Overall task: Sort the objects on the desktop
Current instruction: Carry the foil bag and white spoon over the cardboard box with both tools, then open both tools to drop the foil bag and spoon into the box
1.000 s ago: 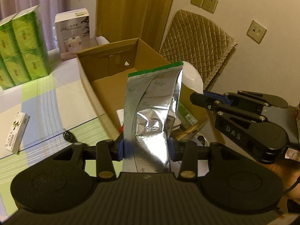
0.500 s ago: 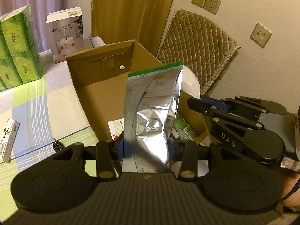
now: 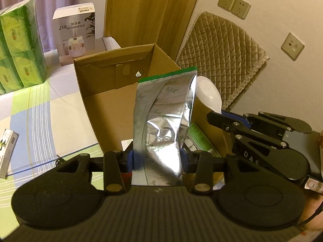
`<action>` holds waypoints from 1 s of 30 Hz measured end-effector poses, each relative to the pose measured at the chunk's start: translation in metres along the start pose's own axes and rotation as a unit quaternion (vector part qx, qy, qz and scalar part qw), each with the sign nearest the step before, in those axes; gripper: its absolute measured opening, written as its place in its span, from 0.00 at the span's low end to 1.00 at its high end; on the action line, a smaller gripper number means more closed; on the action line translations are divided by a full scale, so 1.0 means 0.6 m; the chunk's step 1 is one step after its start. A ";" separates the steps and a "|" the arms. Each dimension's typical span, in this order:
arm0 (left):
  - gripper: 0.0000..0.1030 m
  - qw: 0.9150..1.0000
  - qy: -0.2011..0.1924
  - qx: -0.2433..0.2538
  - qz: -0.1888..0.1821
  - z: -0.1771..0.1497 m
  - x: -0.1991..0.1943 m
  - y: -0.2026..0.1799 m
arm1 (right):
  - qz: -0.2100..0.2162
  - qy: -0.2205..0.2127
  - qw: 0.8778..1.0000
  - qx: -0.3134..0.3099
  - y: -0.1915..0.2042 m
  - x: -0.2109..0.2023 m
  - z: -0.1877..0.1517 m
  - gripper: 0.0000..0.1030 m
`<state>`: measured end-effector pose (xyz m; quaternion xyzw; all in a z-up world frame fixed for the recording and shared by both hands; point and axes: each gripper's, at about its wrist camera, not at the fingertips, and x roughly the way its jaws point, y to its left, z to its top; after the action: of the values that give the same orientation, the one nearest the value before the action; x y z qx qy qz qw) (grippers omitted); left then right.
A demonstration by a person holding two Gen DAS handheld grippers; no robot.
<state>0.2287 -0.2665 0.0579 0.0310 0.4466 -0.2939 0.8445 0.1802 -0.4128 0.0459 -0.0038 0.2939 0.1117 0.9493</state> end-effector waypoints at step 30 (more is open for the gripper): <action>0.44 0.997 -0.040 -0.059 0.015 0.039 0.019 0.051 | 0.006 0.019 1.000 0.019 -0.019 0.058 0.009 0.03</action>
<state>0.2669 -0.2538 0.0570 -0.0238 0.4287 -0.2550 0.8664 0.2136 -0.4162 0.0304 0.0138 0.3139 0.1114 0.9428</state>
